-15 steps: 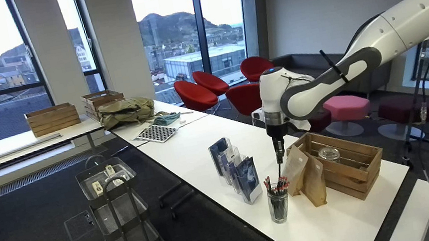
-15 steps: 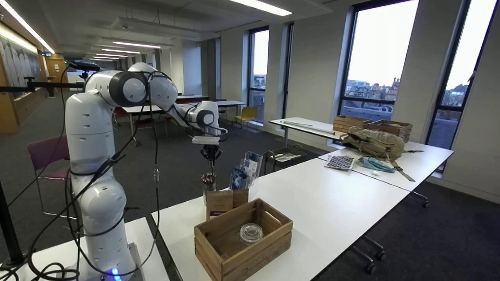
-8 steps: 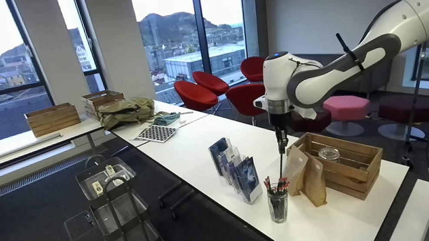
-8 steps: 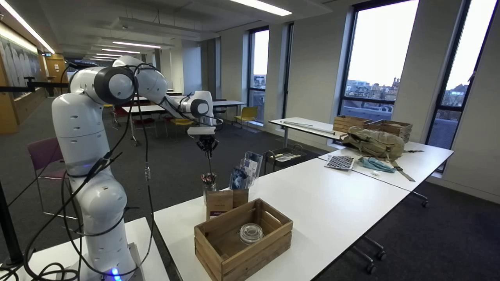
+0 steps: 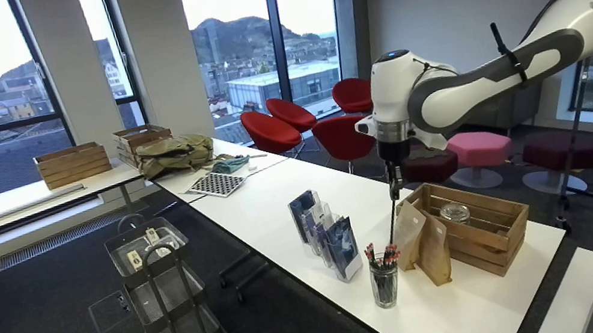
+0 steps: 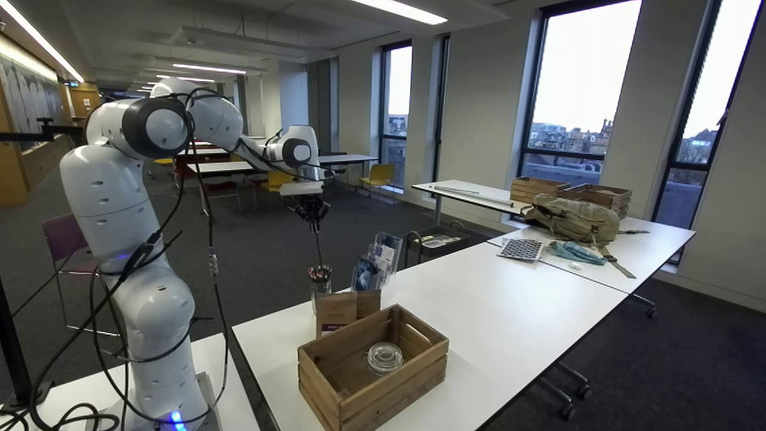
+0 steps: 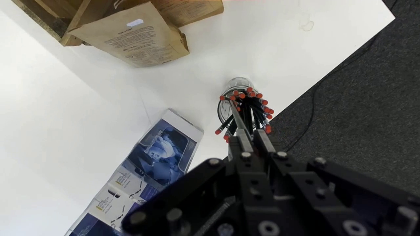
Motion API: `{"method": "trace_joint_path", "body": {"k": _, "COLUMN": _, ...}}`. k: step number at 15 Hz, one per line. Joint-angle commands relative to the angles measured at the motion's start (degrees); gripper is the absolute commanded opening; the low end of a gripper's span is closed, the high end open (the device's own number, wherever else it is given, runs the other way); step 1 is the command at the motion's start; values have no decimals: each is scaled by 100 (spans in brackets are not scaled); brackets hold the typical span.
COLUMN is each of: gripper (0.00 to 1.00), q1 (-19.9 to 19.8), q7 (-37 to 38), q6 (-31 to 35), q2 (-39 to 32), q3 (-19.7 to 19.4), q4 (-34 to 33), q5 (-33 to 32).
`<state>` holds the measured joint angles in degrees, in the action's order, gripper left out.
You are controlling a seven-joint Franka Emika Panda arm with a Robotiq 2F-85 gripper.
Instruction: Take one of the pencils out of the cup
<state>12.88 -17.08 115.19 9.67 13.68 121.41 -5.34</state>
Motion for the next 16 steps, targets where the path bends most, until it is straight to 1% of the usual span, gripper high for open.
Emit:
{"method": "trace_joint_path", "body": {"k": 1, "gripper": 2, "q1": 51, "q7": 174, "q6": -245, "q2": 387, "q3": 9, "q4": 92, "q5": -181}}
{"method": "trace_joint_path", "body": {"k": 4, "gripper": 2, "q1": 48, "q7": 210, "q6": -256, "q2": 565, "q3": 18, "q4": 158, "q5": -217}}
{"method": "trace_joint_path", "body": {"k": 7, "gripper": 2, "q1": -12, "q7": 529, "q6": -447, "q2": 613, "q3": 70, "q4": 240, "q5": -561}}
{"method": "trace_joint_path", "body": {"k": 9, "gripper": 2, "q1": -51, "q7": 864, "q6": -983, "q2": 554, "q3": 91, "q4": 264, "q5": -819}}
{"method": "trace_joint_path", "body": {"k": 11, "gripper": 2, "q1": -55, "q7": 1071, "q6": -1459, "q2": 524, "q3": 51, "q4": 393, "q5": -870}}
{"method": "trace_joint_path", "body": {"k": 16, "gripper": 2, "q1": -60, "q7": 1469, "q6": -2119, "q2": 347, "q3": 5, "q4": 824, "q5": -832}}
